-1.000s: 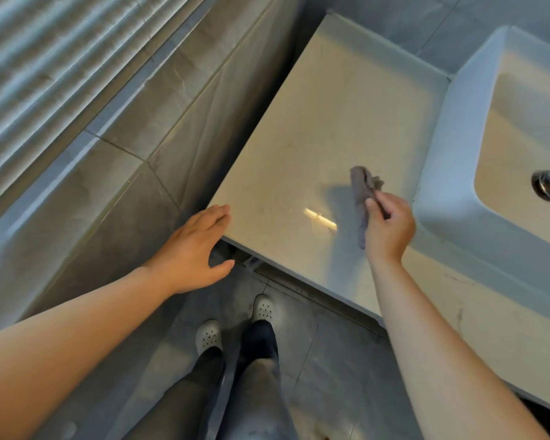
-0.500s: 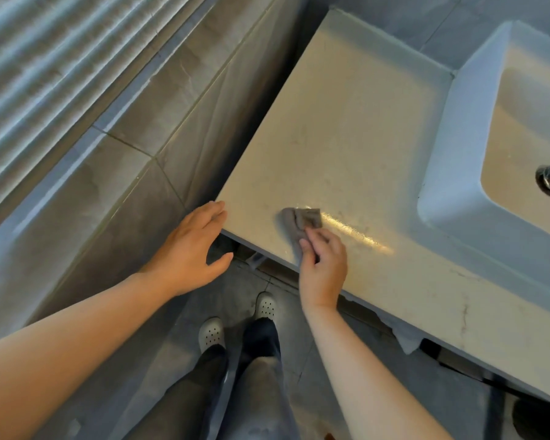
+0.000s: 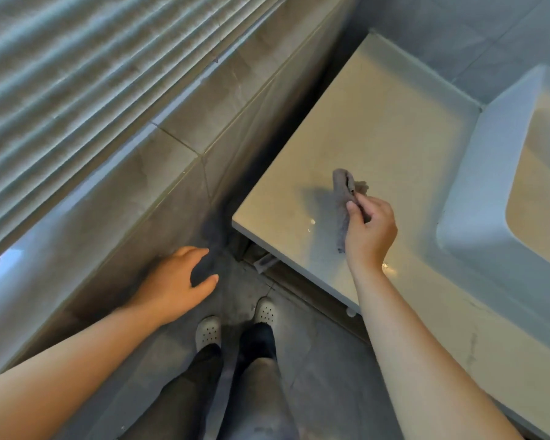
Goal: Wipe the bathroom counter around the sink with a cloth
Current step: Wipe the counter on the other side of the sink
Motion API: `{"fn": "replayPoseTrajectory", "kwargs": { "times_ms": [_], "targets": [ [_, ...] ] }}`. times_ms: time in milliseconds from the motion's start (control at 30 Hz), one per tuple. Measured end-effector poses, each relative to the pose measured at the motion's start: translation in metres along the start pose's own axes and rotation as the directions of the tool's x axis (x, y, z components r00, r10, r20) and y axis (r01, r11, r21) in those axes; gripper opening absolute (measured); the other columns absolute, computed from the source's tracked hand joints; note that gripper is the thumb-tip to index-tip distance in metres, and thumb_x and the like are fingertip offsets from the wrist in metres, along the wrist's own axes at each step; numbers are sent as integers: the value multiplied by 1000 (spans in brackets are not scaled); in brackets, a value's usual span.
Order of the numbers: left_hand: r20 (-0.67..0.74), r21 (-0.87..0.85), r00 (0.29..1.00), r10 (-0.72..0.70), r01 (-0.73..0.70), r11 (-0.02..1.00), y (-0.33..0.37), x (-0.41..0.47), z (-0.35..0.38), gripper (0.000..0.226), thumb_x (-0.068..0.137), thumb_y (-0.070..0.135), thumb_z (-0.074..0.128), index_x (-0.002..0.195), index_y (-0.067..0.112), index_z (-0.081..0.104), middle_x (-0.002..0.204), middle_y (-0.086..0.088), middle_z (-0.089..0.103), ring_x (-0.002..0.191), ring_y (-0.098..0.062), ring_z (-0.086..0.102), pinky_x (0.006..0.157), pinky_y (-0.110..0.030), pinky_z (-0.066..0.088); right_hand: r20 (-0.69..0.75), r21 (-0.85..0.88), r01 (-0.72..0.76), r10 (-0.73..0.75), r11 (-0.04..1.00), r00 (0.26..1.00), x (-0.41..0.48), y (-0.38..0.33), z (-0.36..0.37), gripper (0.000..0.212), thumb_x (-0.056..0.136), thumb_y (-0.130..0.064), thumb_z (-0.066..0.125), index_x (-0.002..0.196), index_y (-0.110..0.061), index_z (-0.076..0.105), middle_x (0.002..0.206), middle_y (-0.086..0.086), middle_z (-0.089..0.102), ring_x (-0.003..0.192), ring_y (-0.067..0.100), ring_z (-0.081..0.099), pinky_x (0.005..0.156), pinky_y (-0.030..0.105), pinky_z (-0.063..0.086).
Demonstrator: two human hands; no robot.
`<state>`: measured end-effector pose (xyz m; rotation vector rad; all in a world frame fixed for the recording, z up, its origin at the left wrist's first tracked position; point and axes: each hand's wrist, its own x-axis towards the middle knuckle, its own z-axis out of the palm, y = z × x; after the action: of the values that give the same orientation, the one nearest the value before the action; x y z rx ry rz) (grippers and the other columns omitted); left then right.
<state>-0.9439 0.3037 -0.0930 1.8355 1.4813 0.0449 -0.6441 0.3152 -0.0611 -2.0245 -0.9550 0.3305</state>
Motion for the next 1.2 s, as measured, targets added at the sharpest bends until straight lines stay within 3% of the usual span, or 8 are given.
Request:
{"fn": "replayPoseTrajectory", "kwargs": {
  "times_ms": [133,333,500,700,800,933,1100,1200],
  "targets": [
    [3,-33,998,-66,66,997,-7,-6,2,61,87,44,60,140,19,44,140,1,45,110,-20,55,92,-26,41,79,-103,-15,24,995,997,19,20,22,25,88,-12,62,113,-9,67,106,2,60,95,14,58,73,-2,35],
    [-21,-90,991,-133,130,987,-14,-14,1,60,86,44,61,138,18,46,136,0,48,90,-14,61,90,-32,46,172,-45,102,-93,994,981,-39,11,56,27,89,-14,61,116,-14,66,109,-2,58,100,11,55,86,23,49],
    [-41,-116,983,-179,173,978,-20,-20,-1,59,86,46,60,137,20,47,134,2,49,91,-14,61,89,-31,47,283,-33,189,-172,981,944,-82,-2,67,25,89,-15,62,113,-16,68,106,-5,59,99,8,52,84,13,44],
    [-80,-193,972,-223,204,960,-22,-23,1,57,86,42,62,136,18,49,134,0,51,110,-17,58,98,-32,42,486,80,113,-138,990,863,-102,-15,58,22,89,-14,61,110,-17,69,105,-8,59,98,-7,52,79,0,38],
    [-79,-207,967,-240,220,953,-21,-24,1,57,87,42,61,138,19,47,138,1,49,125,-15,48,103,-31,39,435,130,100,-147,986,888,-86,-26,46,23,88,-13,62,110,-16,68,101,-6,61,95,-5,54,81,3,41],
    [-73,-199,967,-245,227,953,-23,-26,2,58,87,44,59,138,21,45,139,3,47,126,-14,47,103,-31,39,272,72,99,-115,992,955,-16,-31,43,26,88,-14,62,114,-13,67,103,-1,60,94,8,56,83,13,45],
    [-88,-210,959,-268,245,946,-23,-25,5,57,86,42,61,137,20,47,135,2,49,121,-15,51,100,-29,39,249,-76,107,-85,991,965,40,-17,72,30,92,-17,57,121,-11,64,112,6,59,101,17,55,74,-6,31],
    [-94,-214,956,-277,253,943,-24,-24,7,56,86,42,61,136,20,48,133,2,51,118,-15,53,97,-29,41,258,-85,167,-140,982,956,25,-16,93,35,92,-23,57,127,-17,59,121,3,56,110,15,50,90,9,36]
  ]
}}
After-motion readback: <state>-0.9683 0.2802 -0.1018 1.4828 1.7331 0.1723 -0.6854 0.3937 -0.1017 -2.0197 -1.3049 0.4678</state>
